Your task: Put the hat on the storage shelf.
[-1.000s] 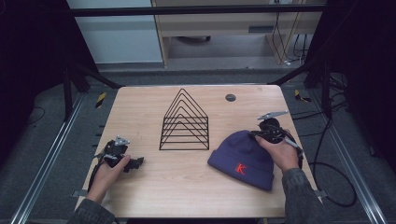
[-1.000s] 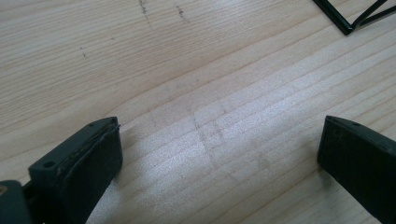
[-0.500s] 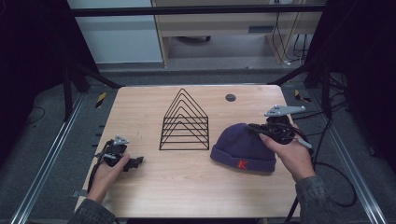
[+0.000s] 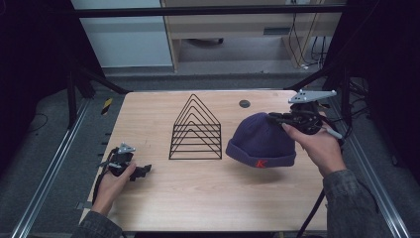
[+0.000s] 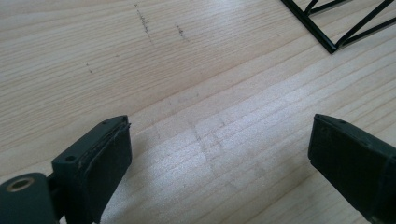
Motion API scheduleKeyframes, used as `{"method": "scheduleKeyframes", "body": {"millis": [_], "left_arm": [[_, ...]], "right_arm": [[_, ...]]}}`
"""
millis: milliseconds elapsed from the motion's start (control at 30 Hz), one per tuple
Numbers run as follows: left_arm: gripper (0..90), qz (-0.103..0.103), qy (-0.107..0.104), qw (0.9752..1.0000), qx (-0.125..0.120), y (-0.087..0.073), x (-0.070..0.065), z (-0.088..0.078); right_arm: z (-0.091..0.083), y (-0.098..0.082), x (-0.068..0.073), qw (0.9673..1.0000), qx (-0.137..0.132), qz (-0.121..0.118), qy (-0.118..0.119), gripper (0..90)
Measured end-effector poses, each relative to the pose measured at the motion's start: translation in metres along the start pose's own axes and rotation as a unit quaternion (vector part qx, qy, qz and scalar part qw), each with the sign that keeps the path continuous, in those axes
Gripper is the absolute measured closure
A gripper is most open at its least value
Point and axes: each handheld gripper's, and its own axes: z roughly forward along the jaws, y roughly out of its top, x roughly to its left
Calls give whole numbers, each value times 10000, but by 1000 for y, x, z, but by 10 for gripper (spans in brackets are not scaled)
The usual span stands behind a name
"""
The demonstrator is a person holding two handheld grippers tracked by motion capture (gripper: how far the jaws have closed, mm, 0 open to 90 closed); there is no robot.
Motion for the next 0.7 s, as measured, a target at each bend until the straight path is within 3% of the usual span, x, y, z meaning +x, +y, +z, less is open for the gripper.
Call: {"method": "scheduleKeyframes", "body": {"millis": [400,633,700], "left_arm": [[63,93,-40,9999,-79,2,-3,-4],[74,101,-161,9993,-335,8,-9,-15],[75,169,-204,9982,-547,18,-14,-26]], "right_arm": [[-16,38,-3,9992,-377,-44,-116,803],[-21,57,-4,9983,-549,-16,-168,803],[-23,62,-4,9981,-588,-31,-184,803]]}}
